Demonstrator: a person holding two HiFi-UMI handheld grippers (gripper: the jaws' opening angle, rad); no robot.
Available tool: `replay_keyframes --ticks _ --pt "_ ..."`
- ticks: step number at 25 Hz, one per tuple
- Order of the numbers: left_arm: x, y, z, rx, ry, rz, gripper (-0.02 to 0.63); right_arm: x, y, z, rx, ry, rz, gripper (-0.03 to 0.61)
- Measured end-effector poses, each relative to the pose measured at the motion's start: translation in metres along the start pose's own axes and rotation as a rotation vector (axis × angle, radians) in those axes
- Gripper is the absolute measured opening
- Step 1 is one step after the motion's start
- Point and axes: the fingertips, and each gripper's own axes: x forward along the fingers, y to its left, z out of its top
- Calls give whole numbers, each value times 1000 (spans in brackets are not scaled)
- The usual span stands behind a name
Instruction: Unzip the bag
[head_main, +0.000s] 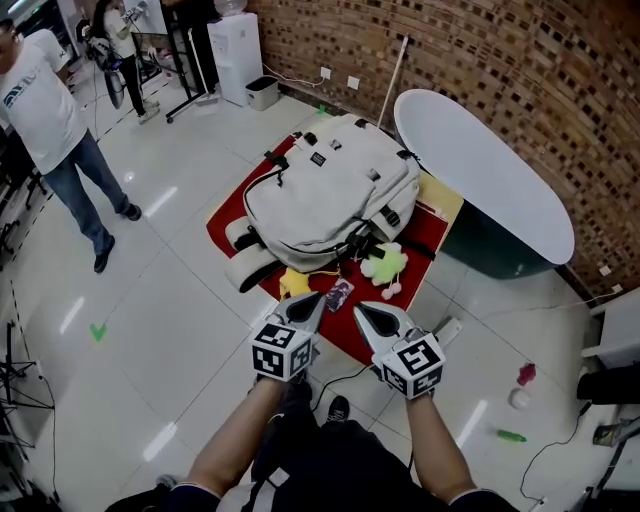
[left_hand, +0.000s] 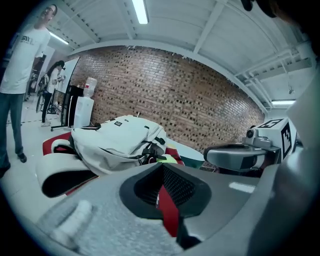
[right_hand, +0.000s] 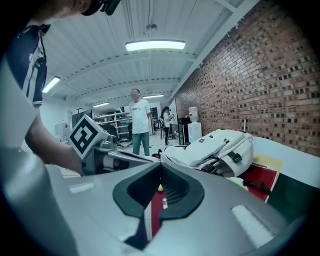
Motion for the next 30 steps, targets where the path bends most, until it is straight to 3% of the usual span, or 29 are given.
replay_keyframes --ticks 7,11,17,28,30 --pt "60 31 -8 -53 71 -86 2 43 -38 -9 15 89 -93 6" --pt "86 40 -16 -88 118 -71 80 52 -58 -8 26 107 -126 6" --pt "116 56 -22 -139 156 71 97 59 -83 -12 33 110 -77 6" --pt "141 80 -39 -301 182 384 95 58 -119 -16 -65 127 186 6" --pt "141 81 -39 -302 183 393 42 59 -123 -16 -88 131 219 6"
